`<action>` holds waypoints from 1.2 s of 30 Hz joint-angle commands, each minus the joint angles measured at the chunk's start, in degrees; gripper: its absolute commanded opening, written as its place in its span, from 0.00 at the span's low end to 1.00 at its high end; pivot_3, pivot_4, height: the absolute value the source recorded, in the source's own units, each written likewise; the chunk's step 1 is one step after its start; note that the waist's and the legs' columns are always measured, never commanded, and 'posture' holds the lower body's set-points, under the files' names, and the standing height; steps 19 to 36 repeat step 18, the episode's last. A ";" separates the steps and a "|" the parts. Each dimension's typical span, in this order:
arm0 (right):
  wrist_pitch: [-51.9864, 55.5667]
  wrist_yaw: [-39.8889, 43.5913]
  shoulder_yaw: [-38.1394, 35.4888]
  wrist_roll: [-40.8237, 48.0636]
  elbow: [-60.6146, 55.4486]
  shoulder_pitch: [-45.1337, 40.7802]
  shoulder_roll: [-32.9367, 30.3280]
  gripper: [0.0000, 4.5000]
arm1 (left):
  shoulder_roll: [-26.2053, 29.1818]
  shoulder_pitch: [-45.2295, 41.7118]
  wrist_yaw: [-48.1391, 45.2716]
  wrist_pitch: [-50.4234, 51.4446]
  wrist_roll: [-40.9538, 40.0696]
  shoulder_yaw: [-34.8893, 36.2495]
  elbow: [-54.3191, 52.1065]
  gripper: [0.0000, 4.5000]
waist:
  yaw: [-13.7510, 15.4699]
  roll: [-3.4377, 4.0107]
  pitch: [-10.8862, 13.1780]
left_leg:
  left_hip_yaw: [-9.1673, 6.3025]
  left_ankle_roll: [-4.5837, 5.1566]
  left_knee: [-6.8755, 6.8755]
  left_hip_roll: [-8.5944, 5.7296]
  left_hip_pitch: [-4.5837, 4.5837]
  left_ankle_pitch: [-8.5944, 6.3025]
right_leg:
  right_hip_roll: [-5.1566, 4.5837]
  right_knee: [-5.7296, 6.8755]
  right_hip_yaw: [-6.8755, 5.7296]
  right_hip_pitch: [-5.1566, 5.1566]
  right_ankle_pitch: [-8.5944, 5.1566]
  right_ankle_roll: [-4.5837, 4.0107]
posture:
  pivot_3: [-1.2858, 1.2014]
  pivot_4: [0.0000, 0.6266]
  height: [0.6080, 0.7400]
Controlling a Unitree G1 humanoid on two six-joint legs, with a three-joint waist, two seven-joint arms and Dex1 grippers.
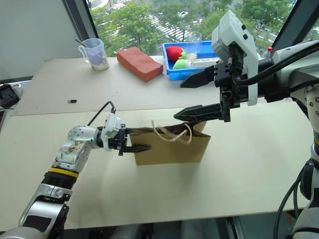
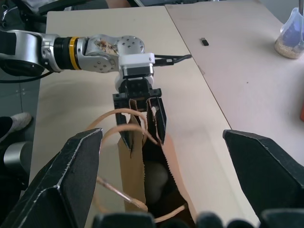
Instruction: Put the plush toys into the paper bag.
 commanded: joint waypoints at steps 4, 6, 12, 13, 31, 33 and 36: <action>-3.29 -1.40 -6.49 -2.72 1.09 6.48 -3.96 1.00 | 11.10 -0.45 8.18 18.24 -7.43 9.39 -18.35 0.99 | 0.22 -0.01 0.01 | -0.02 0.00 -0.01 0.01 -0.04 -0.01 | 0.00 0.00 0.01 -0.03 0.00 0.00 | 0.52 0.24 1.00; -4.62 -3.03 -9.54 -4.07 1.35 11.15 -5.11 1.00 | 14.75 -2.13 10.94 22.55 -7.14 11.12 -19.91 0.99 | 0.46 0.00 0.01 | -0.01 0.02 -0.01 0.00 -0.01 -0.02 | -0.01 0.00 0.01 -0.02 0.00 0.00 | 0.52 0.24 1.00; -11.16 -6.30 -18.01 -10.94 2.00 27.77 -7.75 1.00 | 20.50 -4.62 14.46 23.30 -4.04 13.27 -18.28 0.99 | 0.41 0.00 0.01 | 0.04 0.02 0.03 -0.04 0.02 -0.02 | -0.02 0.00 -0.02 0.05 0.00 0.00 | 0.52 0.24 1.00; -11.56 -6.24 -19.48 -11.24 1.41 30.52 -7.96 1.00 | 21.24 -4.57 14.35 23.90 -4.16 13.35 -18.31 0.99 | 0.42 0.00 0.01 | 0.06 0.02 0.02 -0.04 0.02 -0.02 | -0.02 0.00 -0.01 0.04 0.00 0.00 | 0.52 0.24 1.00; -12.06 -6.66 -23.87 -10.55 -1.45 39.37 -7.22 1.00 | 22.99 -5.14 13.33 23.47 -3.07 11.92 -16.08 0.99 | 0.20 0.00 0.01 | 0.10 0.02 -0.05 -0.01 0.08 -0.01 | 0.01 0.02 0.02 0.03 0.00 0.00 | 0.52 0.24 1.00; -12.06 -6.66 -23.87 -10.55 -1.45 39.37 -7.22 1.00 | 22.99 -5.14 13.33 23.47 -3.07 11.92 -16.08 0.99 | 0.20 0.00 0.01 | 0.10 0.02 -0.05 -0.01 0.08 -0.01 | 0.01 0.02 0.02 0.03 0.00 0.00 | 0.52 0.24 1.00; -12.06 -6.66 -23.87 -10.55 -1.45 39.37 -7.22 1.00 | 22.99 -5.14 13.33 23.47 -3.07 11.92 -16.08 0.99 | 0.20 0.00 0.01 | 0.10 0.02 -0.05 -0.01 0.08 -0.01 | 0.01 0.02 0.02 0.03 0.00 0.00 | 0.52 0.24 1.00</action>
